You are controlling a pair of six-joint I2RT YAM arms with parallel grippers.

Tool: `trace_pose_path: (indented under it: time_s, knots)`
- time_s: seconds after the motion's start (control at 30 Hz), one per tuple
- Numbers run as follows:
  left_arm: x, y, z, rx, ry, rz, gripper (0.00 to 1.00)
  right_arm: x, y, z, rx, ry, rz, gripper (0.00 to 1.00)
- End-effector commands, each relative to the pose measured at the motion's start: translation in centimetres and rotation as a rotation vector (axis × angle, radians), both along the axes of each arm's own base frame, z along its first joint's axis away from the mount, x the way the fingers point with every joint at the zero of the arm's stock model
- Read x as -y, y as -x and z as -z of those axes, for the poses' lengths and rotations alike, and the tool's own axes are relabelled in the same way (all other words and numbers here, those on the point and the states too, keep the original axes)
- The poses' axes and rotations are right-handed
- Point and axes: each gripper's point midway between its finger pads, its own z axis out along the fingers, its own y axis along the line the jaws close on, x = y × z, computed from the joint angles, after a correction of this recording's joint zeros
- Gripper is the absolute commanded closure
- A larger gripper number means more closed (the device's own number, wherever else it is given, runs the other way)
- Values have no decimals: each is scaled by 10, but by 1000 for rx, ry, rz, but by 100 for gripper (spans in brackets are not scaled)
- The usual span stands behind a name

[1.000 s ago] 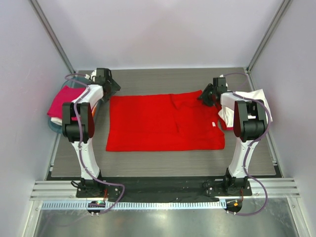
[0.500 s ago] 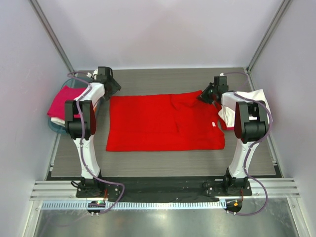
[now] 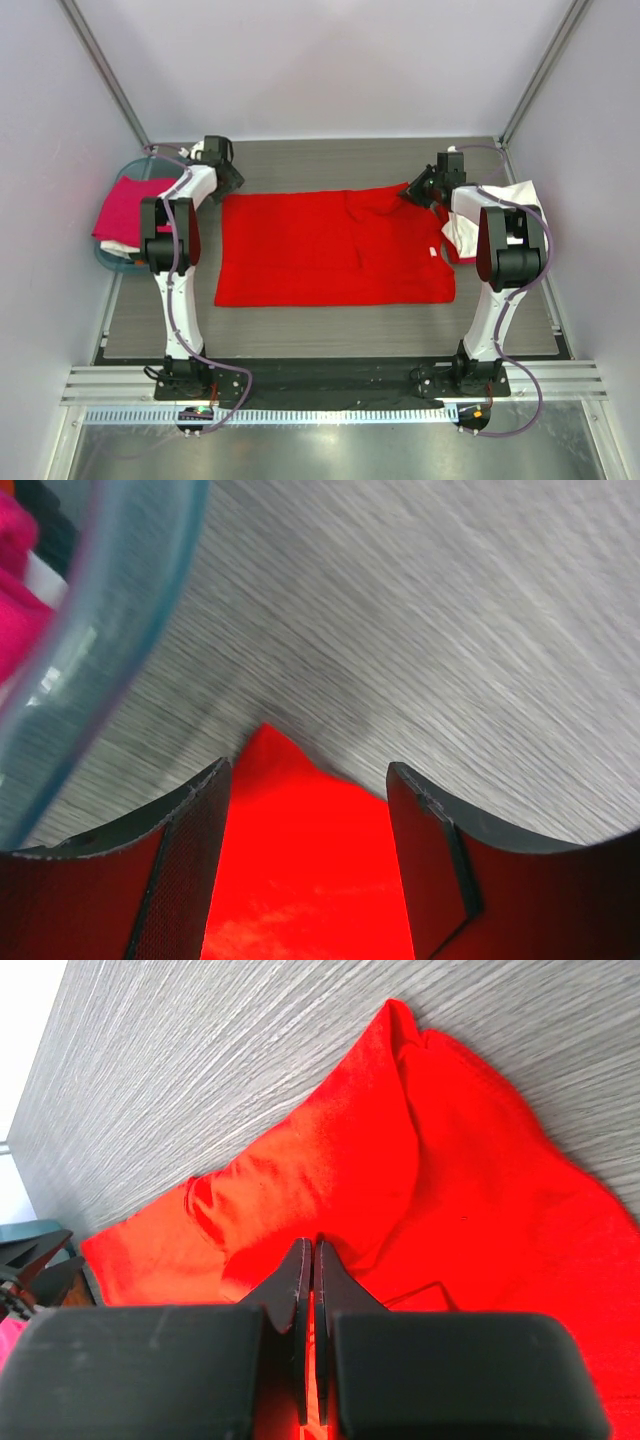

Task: Fold and stack the t-shirts
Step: Fold the tshirt

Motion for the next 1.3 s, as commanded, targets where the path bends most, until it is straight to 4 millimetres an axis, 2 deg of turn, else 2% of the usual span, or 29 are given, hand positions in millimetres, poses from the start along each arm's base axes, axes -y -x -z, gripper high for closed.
trace_pose_path:
  time_s: [0.0,0.07,0.27,0.3,0.4,0.53,0.7,0.77,0.8,0.83,1.03,1.07,1.13,1.17,1.23,1.27]
  knots:
    - [-23,4,7,-48,-78,-53,35,-3,-8,-34,90,-24,-13,99]
    - [-20,4,13,-60,-66,-42,39,-2,-7,-33,87,-25,-10,99]
    - [-21,7,14,-71,-77,-36,76,-5,-9,-41,101,-48,-19,99]
    - [-23,6,10,-66,-86,-39,87,-5,-10,-47,114,-52,-19,99]
    - [-26,7,2,-57,-104,-38,100,-3,-11,-57,126,-60,-9,99]
    - [-32,10,-9,-51,-136,-51,100,-1,-10,-67,127,-78,3,99]
    - [-27,13,-27,-7,-132,-44,100,-4,-4,-82,136,-110,-6,99]
    - [-22,14,-28,5,-118,-34,100,-8,0,-94,151,-131,-24,99]
    - [-20,14,-31,11,-115,-29,100,-6,2,-95,153,-132,-23,99]
    - [-18,15,-33,14,-117,-24,100,6,1,-98,157,-133,-1,99]
    - [-17,25,-45,45,-137,-27,100,14,16,-115,171,-154,-6,99]
    - [-15,23,-55,80,-138,-22,100,16,19,-113,165,-155,-2,99]
    - [-15,30,-56,83,-149,-23,100,17,24,-119,170,-161,-3,99]
    - [-16,30,-66,110,-150,-26,100,17,27,-119,167,-161,-5,99]
    - [-16,37,-64,105,-151,-23,100,18,32,-125,169,-166,-6,99]
    - [-16,38,-73,130,-154,-27,100,18,34,-125,166,-168,-7,99]
